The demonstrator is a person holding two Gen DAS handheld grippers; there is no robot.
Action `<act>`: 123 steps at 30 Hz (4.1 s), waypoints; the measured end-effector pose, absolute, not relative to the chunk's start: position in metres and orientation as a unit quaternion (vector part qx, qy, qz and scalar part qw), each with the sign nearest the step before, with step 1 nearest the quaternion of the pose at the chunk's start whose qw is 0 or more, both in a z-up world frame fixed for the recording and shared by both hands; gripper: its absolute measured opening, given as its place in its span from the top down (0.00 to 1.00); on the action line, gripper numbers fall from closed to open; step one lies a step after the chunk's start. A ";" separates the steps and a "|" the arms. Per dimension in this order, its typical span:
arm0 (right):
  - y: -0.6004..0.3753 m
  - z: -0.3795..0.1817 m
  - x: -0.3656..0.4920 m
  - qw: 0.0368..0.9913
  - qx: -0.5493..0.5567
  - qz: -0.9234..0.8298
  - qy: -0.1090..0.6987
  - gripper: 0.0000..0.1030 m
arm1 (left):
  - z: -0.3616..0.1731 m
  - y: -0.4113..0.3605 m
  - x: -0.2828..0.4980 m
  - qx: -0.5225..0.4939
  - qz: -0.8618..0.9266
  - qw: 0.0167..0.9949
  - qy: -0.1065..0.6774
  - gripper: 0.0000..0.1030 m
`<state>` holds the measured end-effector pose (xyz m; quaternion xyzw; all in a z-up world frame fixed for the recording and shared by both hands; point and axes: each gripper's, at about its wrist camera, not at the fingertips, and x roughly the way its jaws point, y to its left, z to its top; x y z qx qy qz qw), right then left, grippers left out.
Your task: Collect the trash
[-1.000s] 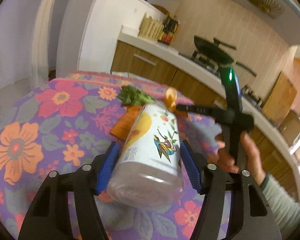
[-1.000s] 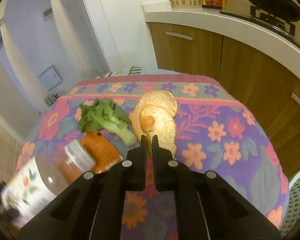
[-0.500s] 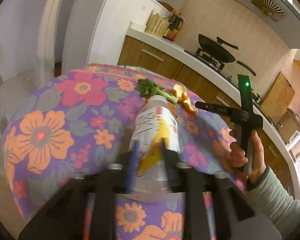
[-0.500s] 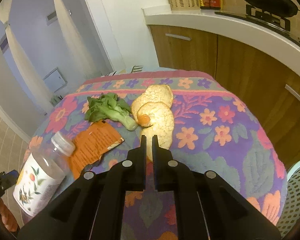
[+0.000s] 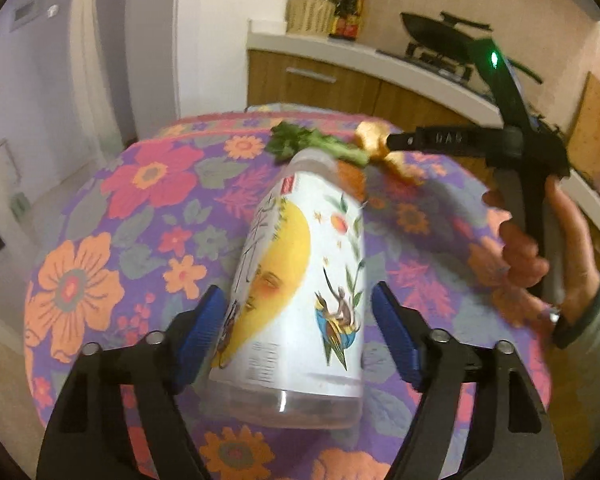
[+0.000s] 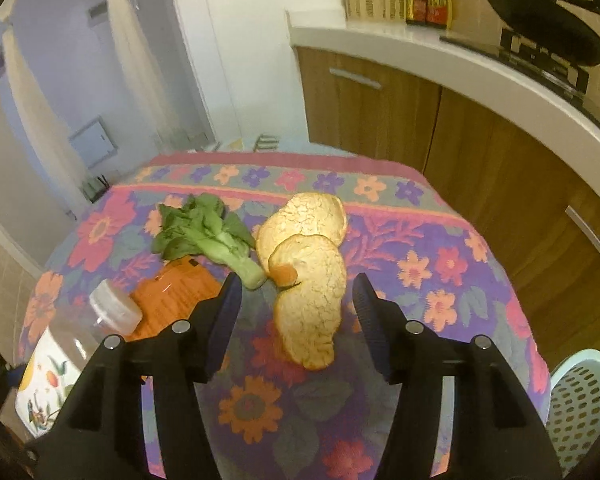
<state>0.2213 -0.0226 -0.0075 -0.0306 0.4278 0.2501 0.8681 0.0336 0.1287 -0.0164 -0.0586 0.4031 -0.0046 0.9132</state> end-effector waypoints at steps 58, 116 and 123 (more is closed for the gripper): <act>-0.003 -0.020 0.279 0.877 -0.015 0.208 0.432 0.45 | -0.020 0.145 0.035 -0.108 -0.066 0.927 0.354 0.35; -0.361 -0.051 0.130 0.916 0.099 -0.001 0.388 0.95 | -0.004 -0.158 0.122 -0.004 -0.242 0.896 0.373 0.43; -0.397 -0.078 0.133 0.893 0.154 -0.014 0.422 0.95 | -0.023 -0.192 0.141 0.005 -0.262 0.876 0.405 0.43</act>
